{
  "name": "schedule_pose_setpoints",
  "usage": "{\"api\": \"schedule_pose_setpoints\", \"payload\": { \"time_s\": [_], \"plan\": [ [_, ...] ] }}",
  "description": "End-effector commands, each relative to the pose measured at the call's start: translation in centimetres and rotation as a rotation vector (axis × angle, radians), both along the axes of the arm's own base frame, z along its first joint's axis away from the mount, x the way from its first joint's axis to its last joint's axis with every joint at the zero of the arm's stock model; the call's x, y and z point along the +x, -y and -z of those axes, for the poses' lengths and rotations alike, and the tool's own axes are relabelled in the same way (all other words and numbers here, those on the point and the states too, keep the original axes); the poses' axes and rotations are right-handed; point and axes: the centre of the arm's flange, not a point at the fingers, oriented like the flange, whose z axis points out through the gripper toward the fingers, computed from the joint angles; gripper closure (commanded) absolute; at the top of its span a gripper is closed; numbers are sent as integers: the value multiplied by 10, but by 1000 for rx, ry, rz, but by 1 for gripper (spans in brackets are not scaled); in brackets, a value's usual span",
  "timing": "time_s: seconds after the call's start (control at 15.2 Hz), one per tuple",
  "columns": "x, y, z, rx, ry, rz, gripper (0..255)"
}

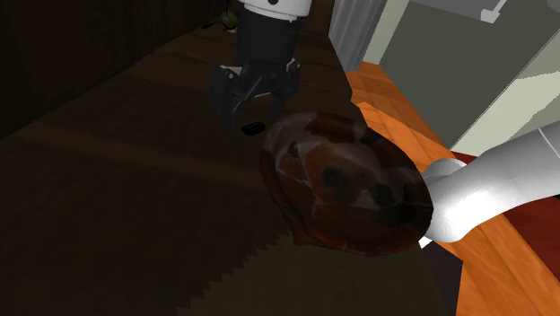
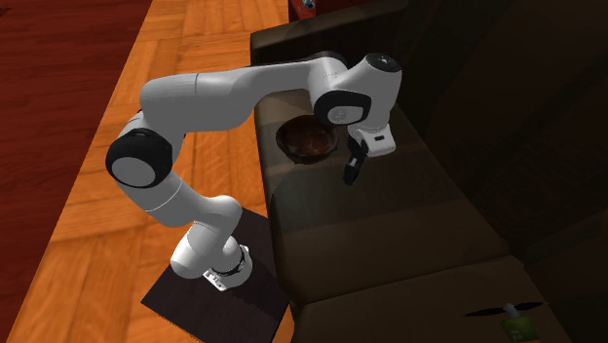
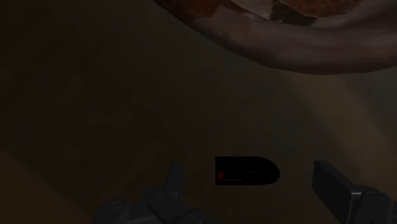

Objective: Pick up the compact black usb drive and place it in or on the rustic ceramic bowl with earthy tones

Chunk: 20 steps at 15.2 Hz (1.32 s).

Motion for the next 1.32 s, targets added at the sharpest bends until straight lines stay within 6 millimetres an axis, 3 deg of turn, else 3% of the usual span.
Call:
{"api": "schedule_pose_setpoints", "payload": {
  "time_s": [0.0, 0.33, 0.4, 0.99, 1.25],
  "plan": [
    [0, 0, 2, 0, 0, 0, 0],
    [0, 0, 2, 0, 0, 0, 0],
    [0, 0, 2, 0, 0, 0, 255],
    [0, 0, 2, 0, 0, 0, 255],
    [0, 0, -19, 0, 0, 0, 255]
  ]
}}
